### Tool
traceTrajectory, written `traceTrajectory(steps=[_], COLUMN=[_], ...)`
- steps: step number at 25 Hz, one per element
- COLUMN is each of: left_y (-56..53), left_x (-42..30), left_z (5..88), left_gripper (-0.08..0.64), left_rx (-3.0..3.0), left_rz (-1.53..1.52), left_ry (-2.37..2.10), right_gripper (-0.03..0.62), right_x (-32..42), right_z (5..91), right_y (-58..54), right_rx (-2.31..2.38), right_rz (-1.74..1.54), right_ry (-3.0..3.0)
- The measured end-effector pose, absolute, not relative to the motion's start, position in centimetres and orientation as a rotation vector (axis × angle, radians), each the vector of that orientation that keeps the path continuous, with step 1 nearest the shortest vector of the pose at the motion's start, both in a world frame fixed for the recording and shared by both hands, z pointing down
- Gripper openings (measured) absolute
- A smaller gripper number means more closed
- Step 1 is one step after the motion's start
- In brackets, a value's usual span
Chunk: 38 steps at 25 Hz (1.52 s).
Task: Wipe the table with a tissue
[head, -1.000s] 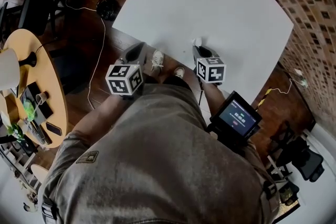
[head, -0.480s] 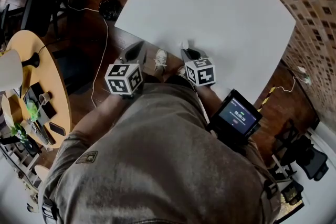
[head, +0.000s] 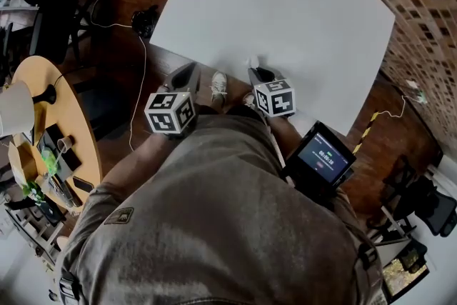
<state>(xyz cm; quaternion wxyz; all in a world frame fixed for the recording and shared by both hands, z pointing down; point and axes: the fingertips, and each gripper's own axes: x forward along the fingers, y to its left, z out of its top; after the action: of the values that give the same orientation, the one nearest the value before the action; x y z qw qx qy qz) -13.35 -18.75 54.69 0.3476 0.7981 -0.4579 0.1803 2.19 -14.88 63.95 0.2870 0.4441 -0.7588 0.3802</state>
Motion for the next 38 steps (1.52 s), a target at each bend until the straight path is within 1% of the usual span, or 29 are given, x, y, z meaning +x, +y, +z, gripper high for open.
traceTrajectory(steps=[8,12,16,27,31,38], left_y=[-19.4,-19.8,-20.0,-20.0,-19.8,-17.8], left_x=[-10.5,-9.5,-9.6,-13.5,-13.1,-9.1], left_z=[54.8,54.9,54.8,54.8,54.6,53.7], left_gripper=[0.002,0.002,0.002,0.002,0.002,0.002], left_rx=[2.117,2.135,2.138,2.083,2.094,2.155], left_rz=[0.489,0.498,0.5,0.489,0.482,0.488], left_ry=[-1.102,-1.072,-1.073,-1.177,-1.175,-1.116], right_gripper=[0.046,0.046,0.046,0.046,0.046,0.046], right_x=[7.9,9.5,8.7,2.3,2.8,6.6], right_z=[63.9,63.9,63.9,63.9,62.9,60.0], right_y=[-14.5,-14.0,-14.4,-16.3,-16.2,-13.7], right_rx=[1.366,1.423,1.418,1.247,1.269,1.379], right_rz=[1.052,1.069,1.063,1.03,1.025,1.029], right_ry=[-1.928,-1.891,-1.899,-2.022,-2.037,-2.055])
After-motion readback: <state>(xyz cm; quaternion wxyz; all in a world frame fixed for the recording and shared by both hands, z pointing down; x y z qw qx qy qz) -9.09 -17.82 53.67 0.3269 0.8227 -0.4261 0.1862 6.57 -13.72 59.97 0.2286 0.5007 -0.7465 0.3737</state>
